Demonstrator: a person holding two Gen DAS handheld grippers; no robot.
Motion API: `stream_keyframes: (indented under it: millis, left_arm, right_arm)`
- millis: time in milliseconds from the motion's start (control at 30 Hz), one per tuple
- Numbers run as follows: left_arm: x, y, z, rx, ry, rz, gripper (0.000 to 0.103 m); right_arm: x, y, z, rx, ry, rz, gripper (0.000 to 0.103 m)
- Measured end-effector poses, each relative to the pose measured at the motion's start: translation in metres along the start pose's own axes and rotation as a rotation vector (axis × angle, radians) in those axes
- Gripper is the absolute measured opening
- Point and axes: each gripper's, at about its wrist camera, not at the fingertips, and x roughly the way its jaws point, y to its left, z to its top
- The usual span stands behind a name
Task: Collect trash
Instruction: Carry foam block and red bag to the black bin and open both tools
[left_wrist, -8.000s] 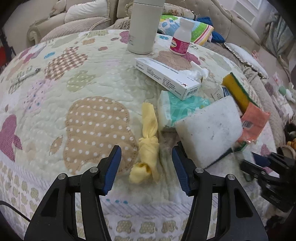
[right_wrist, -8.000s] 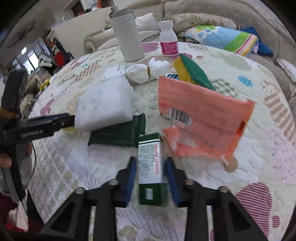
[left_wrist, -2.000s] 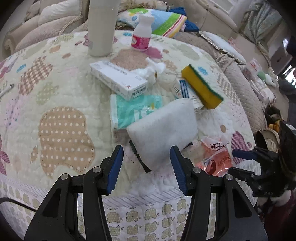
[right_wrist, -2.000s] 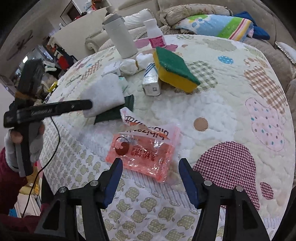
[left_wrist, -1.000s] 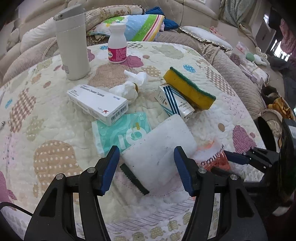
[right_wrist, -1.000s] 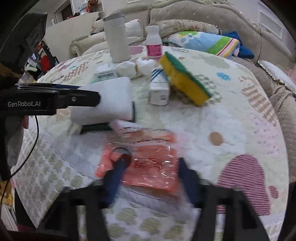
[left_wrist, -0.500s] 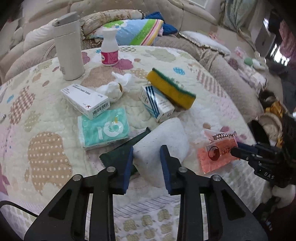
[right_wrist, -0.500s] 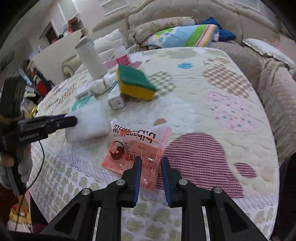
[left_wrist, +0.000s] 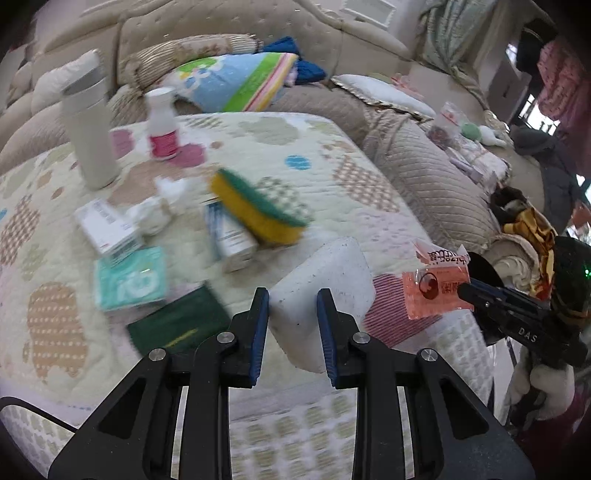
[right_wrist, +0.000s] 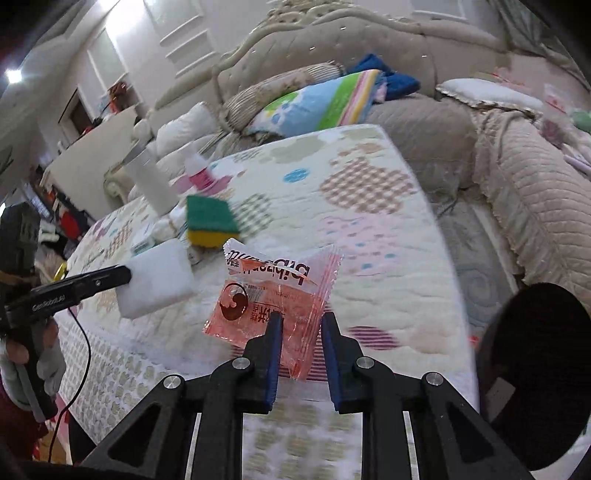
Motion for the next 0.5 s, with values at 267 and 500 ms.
stream_keyframes:
  millis: [267,500]
  left_arm:
    - [0.031,-0.082,0.015,0.079,0.027,-0.085,0.024]
    - [0.062,-0.155,0.023,0.142,0.061,-0.15,0.024]
  right_arm:
    - [-0.041,-0.06,-0.006,0.083,-0.057,-0.093,0.02]
    - [-0.074,-0.12,-0.021,0.167,-0.082,-0.185,0.02]
